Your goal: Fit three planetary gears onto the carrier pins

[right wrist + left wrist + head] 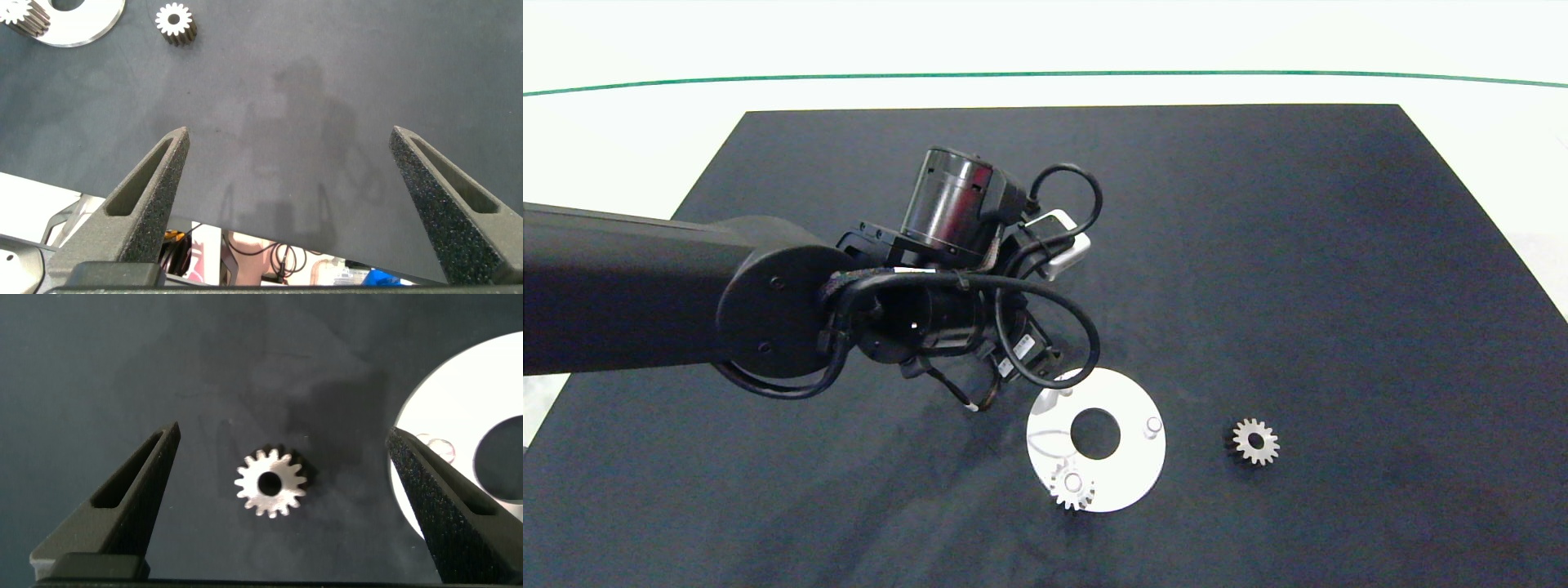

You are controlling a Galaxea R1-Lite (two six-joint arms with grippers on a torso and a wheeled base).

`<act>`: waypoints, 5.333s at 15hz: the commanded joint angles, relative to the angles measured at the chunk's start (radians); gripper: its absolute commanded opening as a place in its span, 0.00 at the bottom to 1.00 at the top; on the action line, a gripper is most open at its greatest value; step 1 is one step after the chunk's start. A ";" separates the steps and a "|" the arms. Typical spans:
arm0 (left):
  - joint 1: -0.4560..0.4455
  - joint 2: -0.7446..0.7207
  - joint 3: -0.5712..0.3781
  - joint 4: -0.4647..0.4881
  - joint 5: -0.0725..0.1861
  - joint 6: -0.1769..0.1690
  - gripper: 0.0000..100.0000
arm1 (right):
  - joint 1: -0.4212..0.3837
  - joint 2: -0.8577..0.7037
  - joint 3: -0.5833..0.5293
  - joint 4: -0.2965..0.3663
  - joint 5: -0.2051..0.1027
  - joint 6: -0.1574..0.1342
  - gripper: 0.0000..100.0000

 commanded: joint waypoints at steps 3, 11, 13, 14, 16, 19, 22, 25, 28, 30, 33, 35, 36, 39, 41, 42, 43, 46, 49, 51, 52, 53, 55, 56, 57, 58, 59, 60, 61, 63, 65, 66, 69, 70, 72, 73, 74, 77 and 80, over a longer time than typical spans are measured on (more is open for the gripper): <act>0.026 0.009 0.015 0.002 0.000 0.003 1.00 | 0.001 -0.005 0.001 0.002 0.000 -0.001 1.00; 0.057 -0.018 0.081 -0.001 -0.058 -0.007 1.00 | -0.001 -0.005 0.004 0.002 0.000 -0.001 1.00; 0.059 -0.029 0.102 -0.002 -0.062 -0.007 1.00 | -0.001 -0.005 0.004 0.002 0.000 -0.001 1.00; 0.057 -0.031 0.108 -0.004 -0.069 -0.008 1.00 | -0.001 -0.005 0.004 0.002 0.000 -0.001 1.00; 0.057 -0.026 0.108 -0.006 -0.069 -0.008 1.00 | -0.001 -0.005 0.004 0.002 0.000 -0.001 1.00; 0.055 -0.020 0.110 -0.025 -0.073 -0.008 1.00 | -0.001 -0.005 0.004 0.002 -0.002 -0.001 1.00; 0.055 -0.012 0.115 -0.041 -0.082 -0.010 0.99 | -0.001 -0.005 0.004 0.002 -0.002 0.001 1.00; 0.059 -0.012 0.119 -0.041 -0.084 -0.008 0.93 | -0.001 -0.005 0.004 0.002 -0.002 0.001 1.00; 0.059 -0.005 0.119 -0.048 -0.084 -0.008 0.87 | -0.001 -0.006 0.004 0.002 -0.003 0.001 1.00; 0.057 -0.003 0.121 -0.050 -0.084 -0.008 0.83 | -0.001 -0.008 0.004 0.002 -0.003 0.001 1.00; 0.068 -0.003 0.121 -0.048 -0.084 -0.007 0.77 | -0.001 -0.008 0.004 0.002 -0.003 -0.001 1.00; 0.074 -0.001 0.121 -0.048 -0.084 -0.007 0.72 | -0.001 -0.008 0.004 0.002 -0.003 -0.001 1.00; 0.074 0.003 0.121 -0.050 -0.084 -0.007 0.71 | -0.001 -0.008 0.004 0.002 -0.003 -0.001 1.00; 0.072 0.015 0.119 -0.053 -0.085 -0.005 0.65 | -0.001 -0.009 0.004 0.002 -0.003 0.001 1.00; 0.074 0.022 0.121 -0.064 -0.085 -0.004 0.60 | -0.001 -0.009 0.004 0.002 -0.003 0.001 1.00; 0.074 0.022 0.119 -0.064 -0.085 -0.002 0.59 | -0.001 -0.008 0.005 0.002 -0.003 0.001 1.00; 0.074 0.023 0.118 -0.064 -0.085 -0.002 0.57 | -0.001 -0.008 0.007 0.002 -0.003 -0.001 1.00; 0.074 0.023 0.115 -0.064 -0.085 0.000 0.51 | -0.001 -0.009 0.010 0.002 -0.003 0.001 1.00; 0.075 0.022 0.115 -0.064 -0.085 0.000 0.45 | -0.001 -0.009 0.012 0.002 -0.003 0.001 1.00; 0.075 0.022 0.116 -0.064 -0.085 0.000 0.41 | -0.001 -0.009 0.012 0.002 -0.003 0.001 1.00; 0.075 0.022 0.116 -0.064 -0.085 0.000 0.39 | -0.001 -0.011 0.012 0.002 -0.003 0.001 1.00; 0.075 0.023 0.116 -0.064 -0.085 0.000 0.36 | -0.001 -0.011 0.012 0.002 -0.003 0.007 1.00; 0.075 0.023 0.115 -0.064 -0.085 0.000 0.33 | -0.001 -0.011 0.012 0.002 -0.003 0.007 1.00; 0.075 0.023 0.115 -0.064 -0.085 0.000 0.30 | -0.001 -0.009 0.012 0.002 -0.003 0.007 1.00; 0.077 0.023 0.115 -0.064 -0.085 0.000 0.29 | -0.001 -0.009 0.012 0.002 -0.003 0.007 1.00; 0.077 0.023 0.115 -0.064 -0.085 0.000 0.27 | -0.001 -0.009 0.012 0.002 -0.003 0.007 1.00; 0.077 0.023 0.115 -0.064 -0.085 0.000 0.24 | -0.001 -0.011 0.012 0.002 -0.003 0.008 1.00; 0.077 0.023 0.115 -0.064 -0.085 0.000 0.23 | -0.001 -0.009 0.012 0.002 -0.003 0.008 1.00; 0.077 0.022 0.115 -0.064 -0.085 0.001 0.21 | -0.001 -0.011 0.012 0.002 -0.003 0.008 1.00; 0.075 0.011 0.116 -0.062 -0.085 0.003 0.17 | -0.001 -0.011 0.012 0.002 -0.003 0.008 1.00; 0.077 -0.018 0.112 -0.062 -0.087 0.004 0.12 | -0.001 -0.014 0.012 0.002 -0.003 0.010 1.00; 0.078 -0.029 0.112 -0.061 -0.087 0.006 0.11 | -0.001 -0.017 0.012 0.002 -0.003 0.010 1.00; 0.072 -0.077 0.112 -0.048 -0.087 0.007 0.05 | -0.001 -0.017 0.015 0.002 -0.003 0.010 1.00; 0.071 -0.081 0.113 -0.038 -0.087 0.007 0.04 | -0.001 -0.017 0.015 0.002 -0.003 0.008 1.00; 0.071 -0.074 0.116 -0.033 -0.087 0.006 0.04 | -0.001 -0.023 0.015 0.002 -0.003 0.010 1.00; 0.069 -0.071 0.118 -0.033 -0.087 0.006 0.04 | 0.001 -0.026 0.015 0.002 -0.003 0.010 1.00; 0.068 -0.069 0.116 -0.033 -0.087 0.006 0.04 | 0.001 -0.026 0.016 0.002 -0.003 0.010 1.00; 0.072 -0.069 0.116 -0.035 -0.087 0.004 1.00 | 0.001 -0.026 0.019 0.002 -0.003 0.010 1.00; 0.072 -0.067 0.115 -0.035 -0.087 0.004 1.00 | 0.001 -0.026 0.028 0.002 -0.003 0.010 1.00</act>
